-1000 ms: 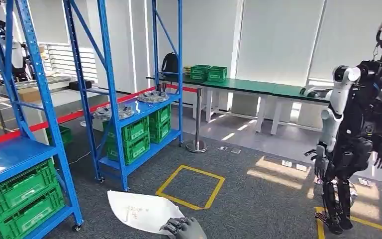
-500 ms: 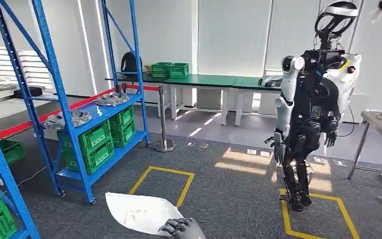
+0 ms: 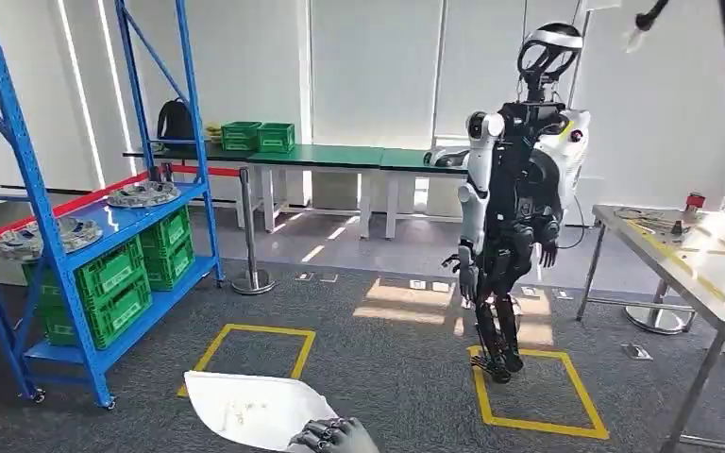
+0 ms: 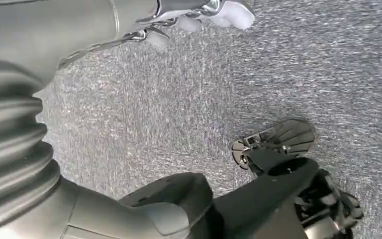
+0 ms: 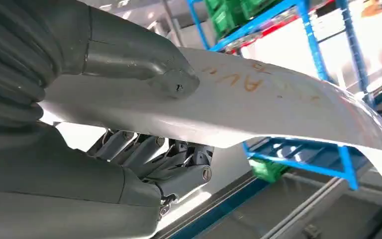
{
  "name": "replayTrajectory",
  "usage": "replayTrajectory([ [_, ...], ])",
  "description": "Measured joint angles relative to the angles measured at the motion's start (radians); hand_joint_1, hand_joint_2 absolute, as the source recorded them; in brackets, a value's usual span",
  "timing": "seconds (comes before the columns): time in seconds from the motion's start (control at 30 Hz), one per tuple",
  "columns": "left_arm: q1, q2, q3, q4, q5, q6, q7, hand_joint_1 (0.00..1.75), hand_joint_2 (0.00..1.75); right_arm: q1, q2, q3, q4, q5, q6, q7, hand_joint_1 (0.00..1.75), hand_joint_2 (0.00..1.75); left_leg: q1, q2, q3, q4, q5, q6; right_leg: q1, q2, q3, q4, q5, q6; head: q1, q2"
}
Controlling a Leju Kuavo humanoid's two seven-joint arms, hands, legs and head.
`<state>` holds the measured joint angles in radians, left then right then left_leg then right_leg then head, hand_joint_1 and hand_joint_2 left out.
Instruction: Take the parts from the cabinet and place them on the table.
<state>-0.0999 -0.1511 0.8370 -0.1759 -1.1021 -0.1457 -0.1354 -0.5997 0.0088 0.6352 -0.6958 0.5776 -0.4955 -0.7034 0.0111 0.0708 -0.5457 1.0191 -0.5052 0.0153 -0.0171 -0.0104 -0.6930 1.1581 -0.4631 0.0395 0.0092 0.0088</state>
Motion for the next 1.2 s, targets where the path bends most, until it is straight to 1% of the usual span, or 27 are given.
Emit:
replayTrajectory([
  [0.03,0.0,0.0,0.0,0.0,0.0,0.0,0.0,0.0,1.75,-0.005,0.003,-0.001,0.0,0.003,-0.001,0.0,1.75,1.75,0.0,0.01,0.002,0.003,-0.004,-0.005,0.002,-0.034,0.053,-0.092,0.029,-0.004,0.0,0.0],
  [0.07,0.001,0.001,0.0,0.0,-0.001,0.0,-0.001,0.0,1.75,-0.011,0.008,-0.003,0.0,0.006,-0.002,0.0,1.75,1.75,-0.011,0.018,-0.001,0.01,-0.011,-0.013,0.015,-0.071,0.071,-0.133,0.016,-0.01,0.002,0.0],
  [0.1,0.0,0.002,0.0,0.0,-0.003,0.0,-0.002,0.0,1.75,-0.012,0.014,-0.005,0.0,0.007,-0.005,0.0,1.75,1.75,-0.011,0.025,0.001,0.01,-0.013,-0.019,0.01,-0.049,0.068,-0.132,0.023,-0.019,-0.006,0.0],
  [0.2,-0.005,0.002,0.0,-0.001,-0.007,0.0,-0.002,0.0,1.75,-0.01,0.014,-0.013,0.003,0.01,-0.008,0.0,1.75,1.75,-0.009,0.053,0.014,0.002,-0.015,-0.035,0.016,-0.018,0.065,-0.137,0.024,-0.034,-0.003,0.0],
  [0.23,-0.006,0.003,0.0,-0.001,-0.008,0.0,-0.002,0.0,1.75,-0.01,0.015,-0.016,0.003,0.01,-0.009,0.0,1.75,1.75,-0.004,0.025,0.009,0.008,-0.023,-0.045,0.007,-0.008,0.07,-0.142,0.029,-0.042,-0.005,0.0],
  [0.27,-0.006,0.003,0.0,-0.002,-0.008,0.0,-0.002,0.0,1.75,-0.012,0.015,-0.021,0.003,0.01,-0.009,0.001,1.75,1.75,-0.002,-0.023,-0.001,0.04,-0.049,-0.047,0.004,0.0,0.071,-0.143,0.03,-0.047,-0.006,0.0],
  [0.3,-0.006,0.003,0.0,-0.001,-0.008,0.0,-0.002,0.0,1.75,-0.012,0.016,-0.022,0.003,0.008,-0.01,0.002,1.75,1.75,-0.002,-0.048,-0.028,0.102,-0.084,-0.047,0.004,0.009,0.071,-0.143,0.031,-0.051,-0.009,0.0],
  [0.37,-0.003,0.003,0.0,-0.001,-0.01,0.0,-0.001,0.0,1.75,-0.009,0.019,-0.022,0.003,0.009,-0.011,0.0,1.75,1.75,-0.002,-0.064,-0.105,0.261,-0.154,-0.049,0.006,0.034,0.069,-0.143,0.03,-0.053,-0.008,0.0],
  [0.4,-0.001,0.003,0.0,-0.001,-0.01,0.0,0.0,0.0,1.75,-0.004,0.019,-0.023,0.003,0.009,-0.012,0.0,1.75,1.75,-0.002,-0.065,-0.132,0.31,-0.161,-0.048,0.007,0.048,0.069,-0.143,0.03,-0.053,-0.009,0.0],
  [0.43,-0.001,0.003,0.0,-0.001,-0.01,0.0,-0.001,0.0,1.75,-0.001,0.019,-0.024,0.004,0.008,-0.013,0.0,1.75,1.75,-0.002,-0.066,-0.134,0.304,-0.14,-0.047,0.007,0.061,0.07,-0.142,0.03,-0.053,-0.008,0.0],
  [0.5,-0.002,0.003,0.0,-0.001,-0.01,0.0,-0.002,0.0,1.75,0.002,0.019,-0.027,0.004,0.005,-0.017,0.001,1.75,1.75,-0.001,-0.073,-0.079,0.171,-0.046,-0.042,0.006,0.09,0.07,-0.138,0.03,-0.052,-0.008,0.0],
  [0.53,-0.002,0.003,0.0,-0.001,-0.01,0.0,-0.003,0.0,1.75,0.002,0.019,-0.028,0.004,0.003,-0.019,0.0,1.75,1.75,0.002,-0.097,-0.042,0.083,0.002,-0.04,0.005,0.103,0.07,-0.135,0.029,-0.05,-0.01,0.0],
  [0.57,-0.002,0.004,0.0,-0.001,-0.009,0.0,-0.005,0.0,1.75,0.003,0.019,-0.029,0.004,-0.002,-0.021,0.001,1.75,1.75,0.007,-0.161,-0.02,0.037,-0.003,-0.036,0.003,0.113,0.066,-0.134,0.029,-0.044,-0.009,0.0],
  [0.6,-0.001,0.004,0.0,-0.001,-0.008,0.0,-0.006,0.0,1.75,0.002,0.018,-0.029,0.004,-0.004,-0.021,0.002,1.75,1.75,0.007,-0.168,-0.013,0.012,-0.006,-0.036,0.005,0.128,0.057,-0.128,0.032,-0.035,-0.01,0.0],
  [0.7,0.0,0.005,0.0,-0.001,-0.008,0.0,-0.01,0.0,1.75,0.011,0.01,-0.03,0.003,-0.011,-0.022,0.0,1.75,1.75,-0.002,-0.137,-0.011,0.019,-0.003,-0.025,-0.005,0.164,0.05,-0.142,0.048,-0.011,-0.009,0.0],
  [0.73,0.0,0.003,0.0,-0.001,-0.008,0.0,-0.011,0.0,1.75,0.012,-0.001,-0.032,0.003,-0.012,-0.023,0.0,1.75,1.75,0.009,-0.121,-0.007,0.004,0.005,-0.013,-0.004,0.168,0.046,-0.139,0.046,-0.007,-0.006,0.0],
  [0.77,-0.001,0.003,0.0,-0.001,-0.008,0.001,-0.012,0.0,1.75,0.013,-0.003,-0.036,0.003,-0.014,-0.027,0.0,1.75,1.75,0.005,-0.108,-0.004,-0.001,0.007,-0.007,0.006,0.1,0.034,-0.116,0.029,-0.008,-0.003,0.0],
  [0.8,-0.001,0.003,0.0,-0.001,-0.009,0.002,-0.013,0.0,1.75,0.011,-0.005,-0.039,0.003,-0.015,-0.03,0.0,1.75,1.75,0.003,-0.094,-0.005,-0.001,0.008,0.0,0.008,0.051,0.005,-0.057,-0.006,-0.006,0.0,0.0],
  [0.87,0.006,0.003,0.0,-0.001,-0.016,0.001,-0.011,0.0,1.75,0.016,-0.007,-0.046,0.003,-0.016,-0.04,0.0,1.75,1.75,-0.002,-0.063,-0.006,0.0,0.006,0.003,0.006,0.025,-0.073,0.105,-0.077,0.0,0.005,0.0],
  [0.9,0.007,0.005,0.0,-0.001,-0.019,0.001,-0.011,0.0,1.75,0.022,-0.007,-0.048,0.003,-0.016,-0.044,0.0,1.75,1.75,-0.003,-0.047,-0.006,0.0,0.006,0.004,0.006,0.022,-0.101,0.164,-0.092,0.002,0.005,0.0],
  [0.93,0.007,0.005,0.0,-0.001,-0.019,0.0,-0.01,0.0,1.75,0.03,-0.011,-0.049,0.003,-0.016,-0.046,0.0,1.75,1.75,-0.003,-0.032,-0.006,0.0,0.005,0.005,0.006,0.019,-0.103,0.172,-0.083,0.002,0.004,0.0],
  [0.97,0.006,0.004,0.0,-0.001,-0.02,0.0,-0.01,0.0,1.75,0.035,-0.015,-0.05,0.003,-0.016,-0.047,0.0,1.75,1.75,-0.003,-0.02,-0.005,0.001,0.004,0.004,0.006,0.016,-0.081,0.133,-0.057,0.002,0.005,0.0],
  [1.0,0.004,0.004,0.0,-0.001,-0.02,0.0,-0.01,0.0,1.75,0.037,-0.019,-0.051,0.003,-0.016,-0.048,0.0,1.75,1.75,-0.003,-0.008,-0.004,0.003,0.001,0.004,0.006,0.01,-0.032,0.046,-0.014,0.0,0.006,0.0],
  [1.03,0.004,0.003,0.0,-0.001,-0.02,-0.001,-0.01,0.0,1.75,0.036,-0.021,-0.054,0.003,-0.016,-0.049,0.0,1.75,1.75,-0.003,0.004,-0.003,0.006,-0.002,0.0,0.007,-0.01,0.025,-0.056,0.024,-0.003,0.006,0.0],
  [1.07,0.003,0.003,0.0,-0.001,-0.02,-0.002,-0.01,0.0,1.75,0.034,-0.023,-0.056,0.002,-0.016,-0.05,0.001,1.75,1.75,-0.005,0.015,-0.001,0.009,-0.006,-0.004,0.012,-0.057,0.064,-0.133,0.027,-0.008,0.006,0.0],
  [1.1,0.002,0.004,0.0,-0.001,-0.02,-0.003,-0.009,0.0,1.75,0.034,-0.023,-0.057,0.001,-0.016,-0.05,0.001,1.75,1.75,-0.016,0.024,-0.004,0.013,-0.011,-0.011,0.02,-0.061,0.07,-0.134,0.026,-0.016,0.002,0.0],
  [1.2,-0.002,0.003,0.0,-0.001,-0.018,-0.01,-0.008,0.0,1.75,0.041,-0.031,-0.064,-0.001,-0.014,-0.053,0.0,1.75,1.75,-0.012,0.05,0.008,0.003,-0.011,-0.024,0.025,-0.026,0.065,-0.136,0.029,-0.032,0.0,0.0],
])
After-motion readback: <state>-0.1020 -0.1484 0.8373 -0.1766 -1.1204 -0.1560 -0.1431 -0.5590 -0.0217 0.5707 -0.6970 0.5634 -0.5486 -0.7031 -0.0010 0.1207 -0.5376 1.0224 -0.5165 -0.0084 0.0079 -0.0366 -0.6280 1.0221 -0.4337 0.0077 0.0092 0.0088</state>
